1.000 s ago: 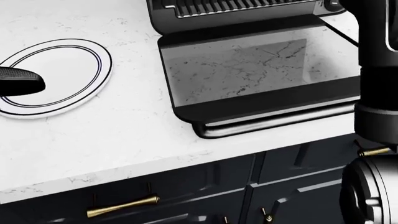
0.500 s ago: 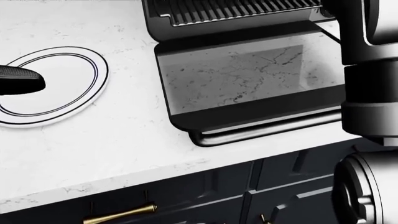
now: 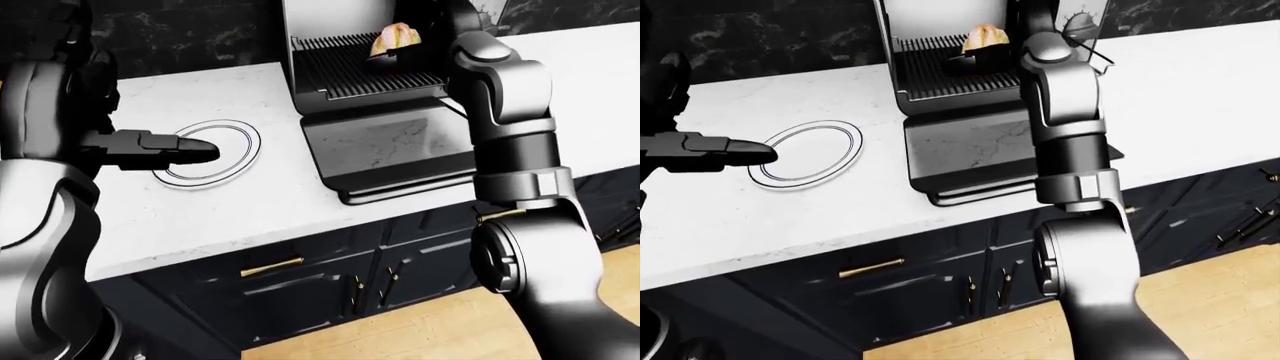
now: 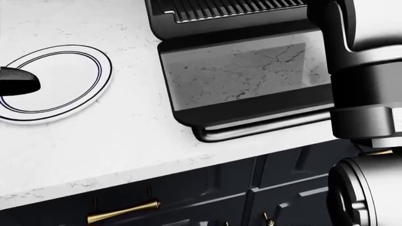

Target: Pick the bread from the rack and place it on the plate on the counter.

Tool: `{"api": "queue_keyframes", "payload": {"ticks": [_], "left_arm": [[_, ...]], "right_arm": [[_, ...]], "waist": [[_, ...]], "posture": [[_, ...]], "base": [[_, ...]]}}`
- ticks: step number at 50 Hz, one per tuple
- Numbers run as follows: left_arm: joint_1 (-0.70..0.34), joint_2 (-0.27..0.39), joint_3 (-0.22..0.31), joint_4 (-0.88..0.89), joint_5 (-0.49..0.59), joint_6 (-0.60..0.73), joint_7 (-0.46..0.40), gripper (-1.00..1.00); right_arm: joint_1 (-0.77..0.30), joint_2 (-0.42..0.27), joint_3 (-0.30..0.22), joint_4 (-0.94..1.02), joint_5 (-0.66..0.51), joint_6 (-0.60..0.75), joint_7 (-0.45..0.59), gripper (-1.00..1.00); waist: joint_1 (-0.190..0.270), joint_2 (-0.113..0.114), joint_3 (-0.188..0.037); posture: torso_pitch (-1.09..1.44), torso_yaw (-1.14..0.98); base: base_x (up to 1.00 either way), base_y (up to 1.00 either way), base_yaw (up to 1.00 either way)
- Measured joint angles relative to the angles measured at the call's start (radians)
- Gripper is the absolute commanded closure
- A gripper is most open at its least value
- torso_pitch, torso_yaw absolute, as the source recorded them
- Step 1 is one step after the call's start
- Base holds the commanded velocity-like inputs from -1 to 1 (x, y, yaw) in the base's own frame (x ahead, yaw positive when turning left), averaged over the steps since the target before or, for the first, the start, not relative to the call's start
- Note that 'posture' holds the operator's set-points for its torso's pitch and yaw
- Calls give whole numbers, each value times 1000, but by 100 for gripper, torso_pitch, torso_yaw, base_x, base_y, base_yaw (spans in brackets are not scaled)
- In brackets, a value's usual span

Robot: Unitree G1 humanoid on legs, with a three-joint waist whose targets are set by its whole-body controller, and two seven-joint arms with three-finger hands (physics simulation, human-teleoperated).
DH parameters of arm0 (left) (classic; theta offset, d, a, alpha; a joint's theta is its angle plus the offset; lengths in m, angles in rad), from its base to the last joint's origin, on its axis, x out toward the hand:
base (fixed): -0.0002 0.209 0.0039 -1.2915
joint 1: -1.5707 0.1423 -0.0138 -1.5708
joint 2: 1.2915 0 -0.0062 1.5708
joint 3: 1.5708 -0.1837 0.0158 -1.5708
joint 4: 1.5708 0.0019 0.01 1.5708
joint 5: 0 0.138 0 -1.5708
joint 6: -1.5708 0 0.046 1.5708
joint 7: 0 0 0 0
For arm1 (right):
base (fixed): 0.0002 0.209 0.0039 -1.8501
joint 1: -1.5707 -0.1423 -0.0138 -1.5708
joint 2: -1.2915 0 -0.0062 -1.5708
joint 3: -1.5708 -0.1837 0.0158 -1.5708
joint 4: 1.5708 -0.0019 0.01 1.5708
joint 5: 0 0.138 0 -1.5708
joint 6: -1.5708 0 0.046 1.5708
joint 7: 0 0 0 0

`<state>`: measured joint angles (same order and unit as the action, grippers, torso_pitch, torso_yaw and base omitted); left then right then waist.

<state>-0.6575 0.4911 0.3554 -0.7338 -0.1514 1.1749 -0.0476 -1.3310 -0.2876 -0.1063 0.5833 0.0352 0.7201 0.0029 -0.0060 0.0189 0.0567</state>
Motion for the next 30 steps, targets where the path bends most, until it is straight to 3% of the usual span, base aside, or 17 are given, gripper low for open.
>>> {"api": "queue_keyframes", "payload": {"ticks": [2,10,30], "left_arm": [[-7,3,-1,0,-2,3,0,-100],[-9,12,12,-14,-13,17,-2,-100],[-8,27,22,-22,-33,29,7,-100]], "right_arm": [[-1,2,1,1,-2,-2,1,-100],[-2,4,4,-5,-11,0,10,-53],[24,7,11,-78,-62,29,42,-4]], "waist": [[0,0,-1],[0,2,-2],[0,1,-5]], "posture": [[0,0],[0,0],[0,0]], "base": [[0,0,0],[0,0,0],[0,0,0]]}}
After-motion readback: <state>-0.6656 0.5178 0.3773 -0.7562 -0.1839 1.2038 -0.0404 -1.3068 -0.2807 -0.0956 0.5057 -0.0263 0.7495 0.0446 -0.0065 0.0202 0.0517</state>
